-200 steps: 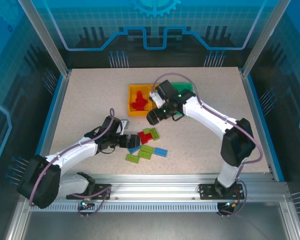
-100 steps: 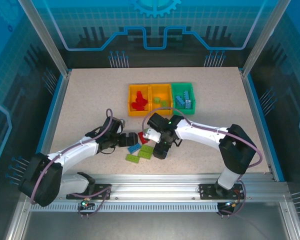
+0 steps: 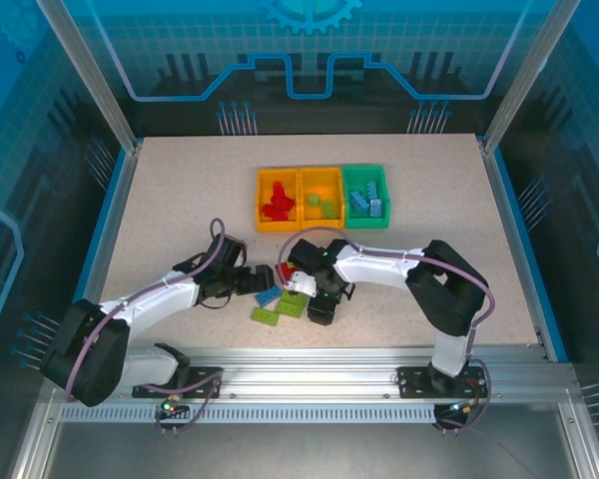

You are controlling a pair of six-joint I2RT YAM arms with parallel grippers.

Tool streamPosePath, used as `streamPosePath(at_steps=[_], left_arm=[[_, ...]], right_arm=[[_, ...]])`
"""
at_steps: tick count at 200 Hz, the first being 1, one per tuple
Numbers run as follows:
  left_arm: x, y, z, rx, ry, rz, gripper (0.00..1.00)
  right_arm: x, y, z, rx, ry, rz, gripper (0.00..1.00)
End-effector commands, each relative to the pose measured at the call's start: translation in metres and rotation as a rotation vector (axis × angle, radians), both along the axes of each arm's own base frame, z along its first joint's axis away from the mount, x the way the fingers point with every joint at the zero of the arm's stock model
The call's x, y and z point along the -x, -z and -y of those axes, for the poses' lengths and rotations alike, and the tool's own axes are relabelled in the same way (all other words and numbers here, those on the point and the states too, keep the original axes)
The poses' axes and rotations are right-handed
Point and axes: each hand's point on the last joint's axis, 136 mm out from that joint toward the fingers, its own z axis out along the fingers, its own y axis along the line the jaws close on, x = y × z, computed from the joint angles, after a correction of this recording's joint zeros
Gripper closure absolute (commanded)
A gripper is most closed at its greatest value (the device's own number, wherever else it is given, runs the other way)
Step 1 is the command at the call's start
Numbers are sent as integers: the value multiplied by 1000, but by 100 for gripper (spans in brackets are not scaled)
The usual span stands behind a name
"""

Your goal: Sort the legos into containers by color

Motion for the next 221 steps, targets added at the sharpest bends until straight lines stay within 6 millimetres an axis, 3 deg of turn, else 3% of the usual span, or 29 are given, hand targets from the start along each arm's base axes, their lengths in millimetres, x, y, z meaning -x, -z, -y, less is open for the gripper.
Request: streamPosePath(at_steps=[1, 32, 78, 103, 127, 161, 194, 221], left_arm=[[0, 1, -4, -13, -21, -15, 1], [-1, 2, -4, -15, -20, -19, 1], [-2, 1, -5, -22, -25, -19, 1], [-3, -1, -4, -17, -28, -16, 1], [-4, -1, -1, -8, -25, -19, 1], [-4, 0, 2, -3, -14, -30, 1], [-2, 1, 3, -4, 7, -33, 1], [1, 1, 6, -6, 38, -32, 1]], right_arm=[[1, 4, -4, 18, -6, 9, 43], [-2, -5, -3, 2, -1, 49, 61], [-28, -53, 0, -163, 117, 116, 67], [-72, -89, 19, -269, 327, 187, 67], [-121, -109, 49, -319, 591, 204, 69], [-183, -115, 86, -330, 895, 201, 72], [-237, -116, 108, -303, 1016, 247, 72], [-273, -104, 127, -215, 1069, 265, 69]])
